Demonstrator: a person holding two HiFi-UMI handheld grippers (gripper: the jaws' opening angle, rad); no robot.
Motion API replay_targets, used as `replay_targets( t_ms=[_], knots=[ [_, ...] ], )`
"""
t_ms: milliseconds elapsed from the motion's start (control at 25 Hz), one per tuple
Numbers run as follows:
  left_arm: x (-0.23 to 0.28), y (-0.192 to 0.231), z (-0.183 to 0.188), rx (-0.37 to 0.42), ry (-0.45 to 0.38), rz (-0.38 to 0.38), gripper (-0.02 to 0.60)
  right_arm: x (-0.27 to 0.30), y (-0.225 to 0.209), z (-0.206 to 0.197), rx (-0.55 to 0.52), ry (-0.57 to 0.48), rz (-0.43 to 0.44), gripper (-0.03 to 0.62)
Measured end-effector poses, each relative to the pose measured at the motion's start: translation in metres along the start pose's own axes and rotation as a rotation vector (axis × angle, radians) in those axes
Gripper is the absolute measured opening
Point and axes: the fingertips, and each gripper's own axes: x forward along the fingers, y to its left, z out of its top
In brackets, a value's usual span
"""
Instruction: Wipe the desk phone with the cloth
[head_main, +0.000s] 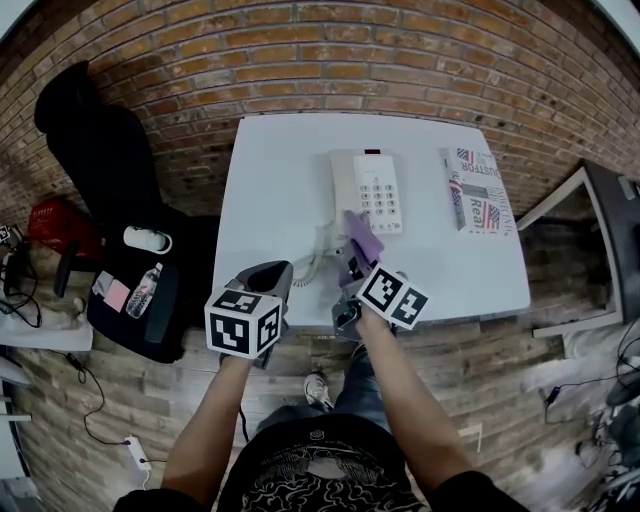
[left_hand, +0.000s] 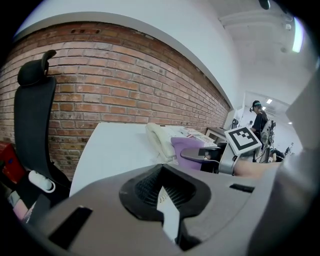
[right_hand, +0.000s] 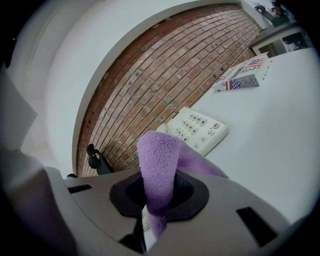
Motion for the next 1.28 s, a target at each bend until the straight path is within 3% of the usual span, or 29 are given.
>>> replay_targets(
  t_ms=[440,880,1280],
  knots=[
    [0.002,-0.004,-0.003,-0.004,-0.007,0.005,0.006,-0.013,0.010,-0.001,-0.137,0.064,0.038,0.047],
    [0.034,-0.014,0.025,-0.016,-0.035,-0.013,0.006,-0.021,0.027,0.085,-0.309,0.040,0.089,0.047],
    [0.065,0.011,0.046,-0.083,-0.054,0.032,0.006,0.042,0.066,0.147,-0.509,0.136,0.197,0.047]
  ],
)
